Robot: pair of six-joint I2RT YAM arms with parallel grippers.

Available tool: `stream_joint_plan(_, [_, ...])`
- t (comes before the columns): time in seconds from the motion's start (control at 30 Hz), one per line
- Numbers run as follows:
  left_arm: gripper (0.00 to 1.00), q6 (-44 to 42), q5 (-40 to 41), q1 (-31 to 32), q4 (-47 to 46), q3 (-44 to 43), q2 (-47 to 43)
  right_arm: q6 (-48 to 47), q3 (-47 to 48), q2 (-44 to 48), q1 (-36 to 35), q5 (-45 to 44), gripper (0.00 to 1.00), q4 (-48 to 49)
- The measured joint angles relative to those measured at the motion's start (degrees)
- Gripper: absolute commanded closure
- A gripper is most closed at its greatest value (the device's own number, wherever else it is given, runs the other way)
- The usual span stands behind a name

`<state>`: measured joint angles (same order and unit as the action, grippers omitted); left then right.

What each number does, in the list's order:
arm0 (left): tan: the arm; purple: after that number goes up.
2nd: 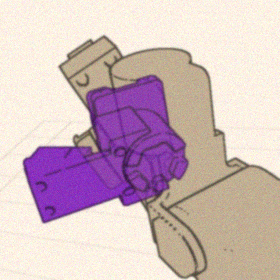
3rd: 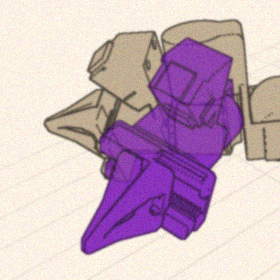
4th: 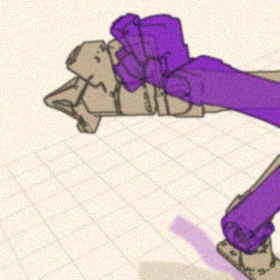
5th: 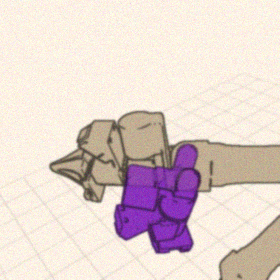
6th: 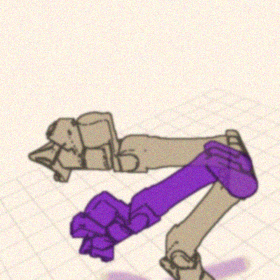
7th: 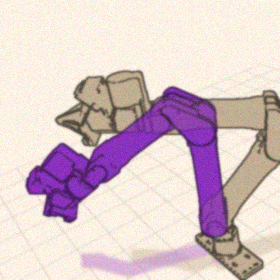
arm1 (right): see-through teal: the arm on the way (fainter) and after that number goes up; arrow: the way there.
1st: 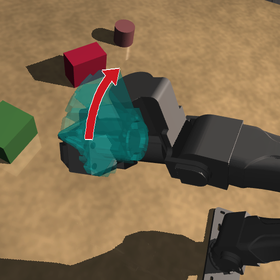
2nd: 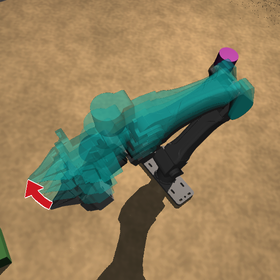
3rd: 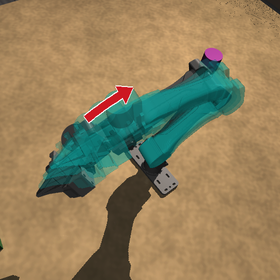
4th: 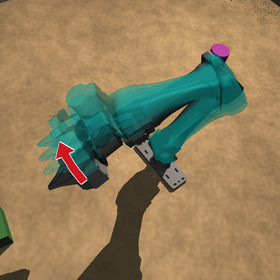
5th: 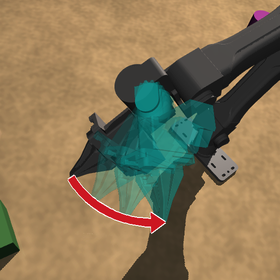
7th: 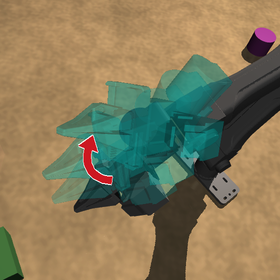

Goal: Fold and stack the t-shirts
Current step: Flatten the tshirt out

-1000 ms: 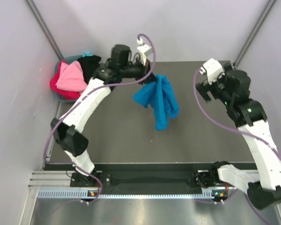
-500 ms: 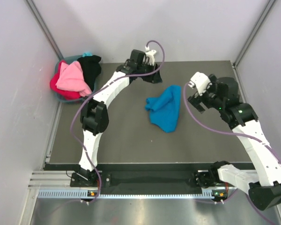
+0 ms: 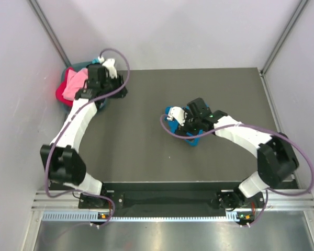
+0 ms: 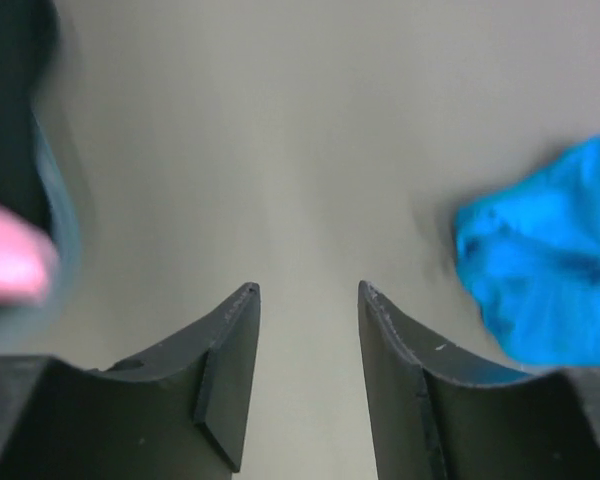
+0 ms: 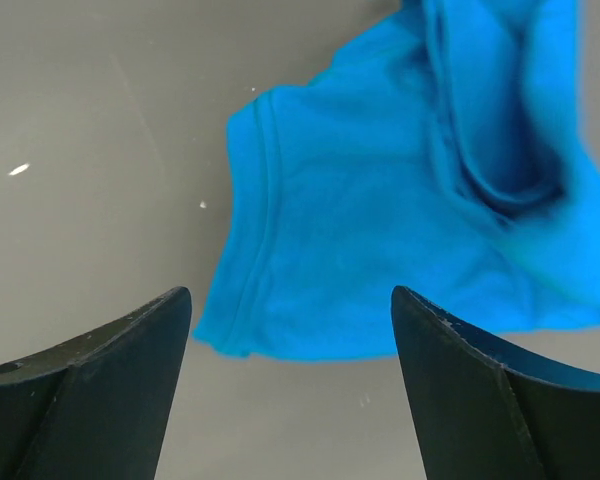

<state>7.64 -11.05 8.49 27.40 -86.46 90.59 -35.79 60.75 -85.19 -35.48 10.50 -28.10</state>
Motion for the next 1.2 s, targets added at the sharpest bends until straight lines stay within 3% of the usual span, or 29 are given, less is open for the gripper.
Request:
stream_joint_plan(0.23, [0.53,5.9,-0.9,0.4,0.0,20.3,-9.6,0.0,1.7,-8.9,-0.1,-0.3,0.22,3.7])
stream_joint_plan(0.57, [0.53,9.0,-0.9,-5.3,-1.4,22.7,-9.9,-0.7,3.2,-14.0,-4.1,-4.4,0.29,7.5])
stream_joint_plan(0.67, [0.54,9.0,-1.2,-5.3,-1.6,22.4,-9.9,-0.7,3.2,-15.9,-4.2,-6.0,0.41,7.5])
stream_joint_plan(0.7, [0.53,9.0,-1.3,-5.3,-1.6,22.3,-9.9,-0.8,3.2,-16.2,-4.2,-6.7,0.53,7.5])
stream_joint_plan(0.8, [0.54,9.1,-1.6,-5.3,-1.8,21.9,-9.9,-1.0,3.2,-16.1,-4.6,-9.8,0.76,8.3])
stream_joint_plan(0.83, [0.54,9.2,-1.6,-5.3,-1.9,21.7,-9.9,-1.1,3.2,-16.0,-4.8,-11.1,0.93,8.7])
stream_joint_plan(0.87, [0.54,9.2,-1.6,-5.3,-1.9,21.6,-9.8,-1.4,3.2,-15.8,-5.0,-12.0,0.99,8.8])
stream_joint_plan(1.07, [0.58,8.7,-2.4,-5.3,-2.0,19.0,-7.3,-4.4,6.4,-8.2,-8.1,-19.1,1.0,6.9])
stream_joint_plan(1.2, [0.59,8.2,-3.9,-5.3,-2.4,15.8,-3.4,-9.7,14.0,0.6,-12.2,-22.5,1.0,7.5])
